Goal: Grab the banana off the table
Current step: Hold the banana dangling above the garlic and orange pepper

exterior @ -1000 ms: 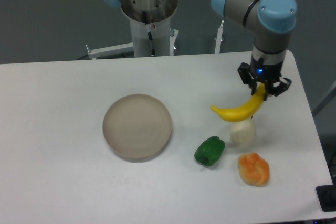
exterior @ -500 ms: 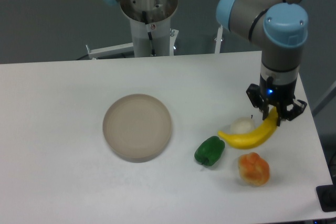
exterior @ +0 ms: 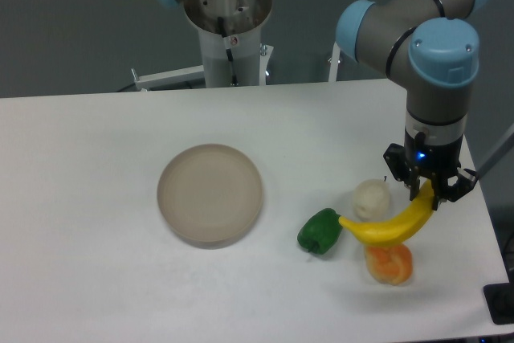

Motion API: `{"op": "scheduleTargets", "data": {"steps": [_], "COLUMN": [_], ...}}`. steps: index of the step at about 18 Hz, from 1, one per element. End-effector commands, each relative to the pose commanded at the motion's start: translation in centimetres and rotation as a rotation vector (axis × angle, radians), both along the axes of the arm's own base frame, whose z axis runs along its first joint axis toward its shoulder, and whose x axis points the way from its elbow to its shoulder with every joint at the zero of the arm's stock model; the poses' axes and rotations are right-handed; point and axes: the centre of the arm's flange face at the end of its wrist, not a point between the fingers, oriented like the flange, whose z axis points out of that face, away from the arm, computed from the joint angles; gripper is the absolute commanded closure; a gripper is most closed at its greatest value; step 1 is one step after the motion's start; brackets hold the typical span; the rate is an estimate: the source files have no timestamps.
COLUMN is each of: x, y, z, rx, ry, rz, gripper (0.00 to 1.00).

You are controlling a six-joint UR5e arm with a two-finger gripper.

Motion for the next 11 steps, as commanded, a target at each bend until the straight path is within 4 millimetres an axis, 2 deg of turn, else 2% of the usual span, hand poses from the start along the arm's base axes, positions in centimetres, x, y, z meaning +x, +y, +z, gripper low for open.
{"op": "scheduleTargets", "data": {"steps": [11], "x": [-0.30], "y": [0.75], "z": [0.30], "rx": [-0.004], "ry": [0.020], "rz": [-0.003], "gripper": [0.72]}}
